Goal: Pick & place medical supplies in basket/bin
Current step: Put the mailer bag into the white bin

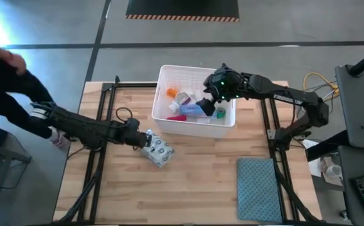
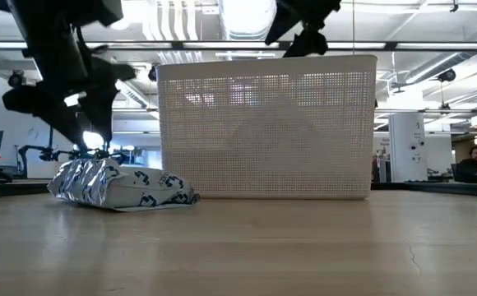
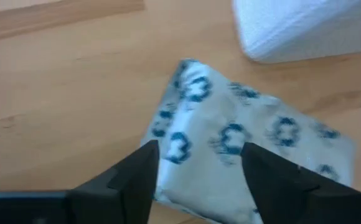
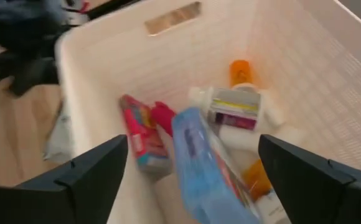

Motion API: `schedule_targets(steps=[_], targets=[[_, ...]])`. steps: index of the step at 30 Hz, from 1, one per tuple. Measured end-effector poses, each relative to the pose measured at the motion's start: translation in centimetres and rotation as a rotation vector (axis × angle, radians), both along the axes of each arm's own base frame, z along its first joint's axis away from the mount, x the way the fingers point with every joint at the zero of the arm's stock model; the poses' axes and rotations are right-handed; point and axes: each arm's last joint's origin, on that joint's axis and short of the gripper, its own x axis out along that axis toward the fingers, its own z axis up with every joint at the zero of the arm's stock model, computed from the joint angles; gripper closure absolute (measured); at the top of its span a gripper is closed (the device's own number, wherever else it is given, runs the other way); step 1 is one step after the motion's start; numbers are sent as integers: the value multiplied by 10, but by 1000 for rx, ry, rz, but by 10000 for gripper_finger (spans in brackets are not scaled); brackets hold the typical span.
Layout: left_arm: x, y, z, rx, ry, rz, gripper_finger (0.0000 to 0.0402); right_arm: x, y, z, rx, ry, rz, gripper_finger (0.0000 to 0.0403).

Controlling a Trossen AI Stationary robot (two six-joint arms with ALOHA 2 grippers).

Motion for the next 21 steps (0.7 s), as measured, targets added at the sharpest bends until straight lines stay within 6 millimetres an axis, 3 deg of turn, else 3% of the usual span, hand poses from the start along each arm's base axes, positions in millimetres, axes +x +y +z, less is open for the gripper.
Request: schedule_targets(steps=[5, 9, 16, 21], targets=[[-11, 6, -3, -11, 0, -5, 142, -7, 25, 7, 10, 16, 124, 45], [-12, 6, -9, 15, 23, -70, 134, -6, 44, 7, 8, 15, 190, 44], [16, 7, -43, 55, -144, -148, 152, -4, 54, 12, 29, -41, 174, 44], [34, -1, -59, -6, -160, -250, 177, -4, 61, 11, 101, -41, 258, 44]])
